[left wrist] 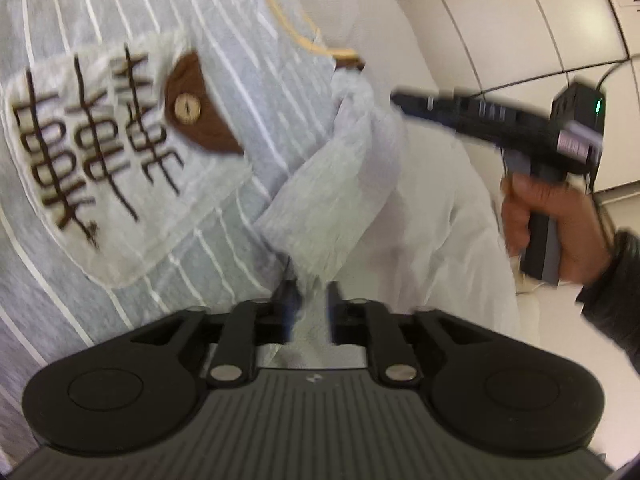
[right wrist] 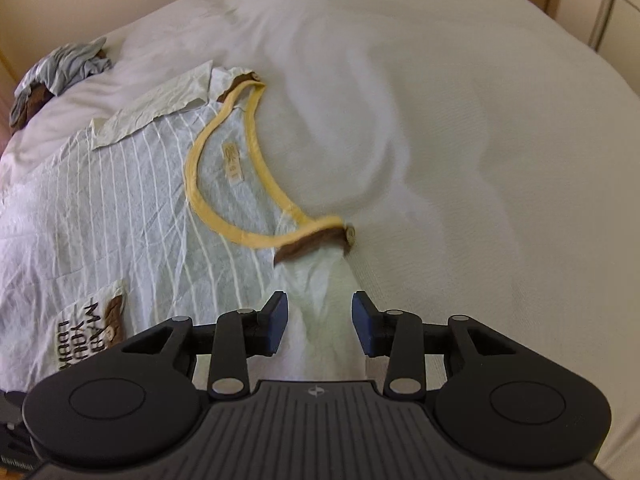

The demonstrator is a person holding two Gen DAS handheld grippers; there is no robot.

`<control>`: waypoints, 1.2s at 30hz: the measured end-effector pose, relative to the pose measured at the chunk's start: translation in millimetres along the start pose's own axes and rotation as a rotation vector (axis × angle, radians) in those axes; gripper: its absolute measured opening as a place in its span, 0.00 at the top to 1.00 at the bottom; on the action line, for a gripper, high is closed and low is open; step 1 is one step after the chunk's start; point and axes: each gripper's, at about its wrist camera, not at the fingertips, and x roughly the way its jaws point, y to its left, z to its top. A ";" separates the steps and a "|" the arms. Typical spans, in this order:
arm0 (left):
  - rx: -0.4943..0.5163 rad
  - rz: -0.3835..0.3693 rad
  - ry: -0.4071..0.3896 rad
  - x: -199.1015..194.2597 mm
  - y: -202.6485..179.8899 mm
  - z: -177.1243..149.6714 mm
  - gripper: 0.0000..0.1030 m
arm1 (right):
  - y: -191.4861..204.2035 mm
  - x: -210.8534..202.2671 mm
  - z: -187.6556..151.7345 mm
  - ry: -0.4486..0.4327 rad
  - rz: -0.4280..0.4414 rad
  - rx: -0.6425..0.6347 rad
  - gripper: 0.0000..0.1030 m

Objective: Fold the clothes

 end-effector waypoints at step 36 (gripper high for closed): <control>0.225 0.243 -0.134 -8.8 -25.6 20.9 0.83 | 51.4 22.6 -48.6 0.186 0.014 -0.122 0.76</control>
